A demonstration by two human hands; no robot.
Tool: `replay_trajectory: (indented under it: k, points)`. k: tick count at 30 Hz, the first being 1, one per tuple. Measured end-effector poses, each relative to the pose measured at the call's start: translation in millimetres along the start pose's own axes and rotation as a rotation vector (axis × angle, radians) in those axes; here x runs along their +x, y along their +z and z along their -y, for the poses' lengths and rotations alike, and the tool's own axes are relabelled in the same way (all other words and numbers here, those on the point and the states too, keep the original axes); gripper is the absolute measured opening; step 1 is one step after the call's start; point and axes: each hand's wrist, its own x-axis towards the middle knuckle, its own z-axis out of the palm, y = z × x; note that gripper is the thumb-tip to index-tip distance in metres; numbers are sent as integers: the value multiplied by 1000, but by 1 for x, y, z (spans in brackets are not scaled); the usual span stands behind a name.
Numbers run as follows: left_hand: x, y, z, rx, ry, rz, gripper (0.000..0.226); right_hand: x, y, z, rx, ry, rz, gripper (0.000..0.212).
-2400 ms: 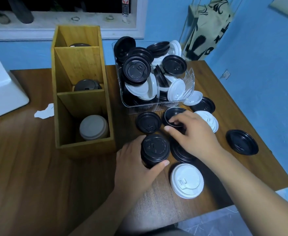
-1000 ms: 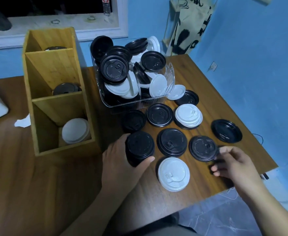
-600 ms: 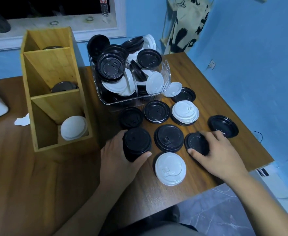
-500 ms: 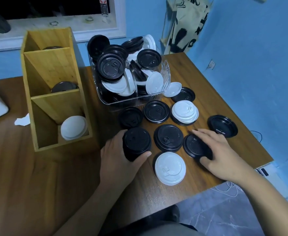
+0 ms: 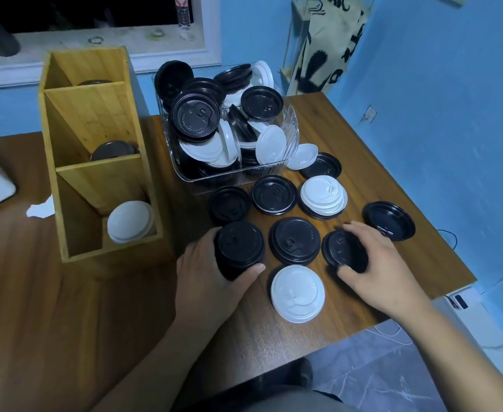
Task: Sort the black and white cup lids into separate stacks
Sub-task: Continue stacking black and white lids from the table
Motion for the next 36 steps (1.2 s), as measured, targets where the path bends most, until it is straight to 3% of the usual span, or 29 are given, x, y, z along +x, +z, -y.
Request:
replay_trajectory:
  k: [4, 7, 9, 14, 16, 24, 28, 31, 36]
  points:
    - [1, 0, 0, 3, -9, 5, 88, 1, 4, 1, -98, 27, -75, 74]
    - [1, 0, 0, -7, -13, -3, 88, 1, -8, 11, 12, 37, -183, 70]
    - [1, 0, 0, 2, -13, 1, 88, 2, -13, 31, 111, -50, -202, 67]
    - [1, 0, 0, -13, 7, 6, 85, 17, 7, 98, 209, -512, 17, 68]
    - [0, 0, 0, -24, 38, -14, 78, 29, 20, 112, 156, -584, 135, 70]
    - [2, -2, -2, -25, 22, 1, 75, 48, 32, 125, 25, -639, 299, 72]
    - [3, -3, -5, -25, 7, 15, 86, 52, 32, 125, -42, -653, 337, 73]
    - [3, -5, -6, -11, 19, 39, 97, 52, 30, 128, -96, -663, 337, 75]
    - [3, -5, -2, -41, 44, 32, 80, 33, 13, 103, 65, -665, 200, 71]
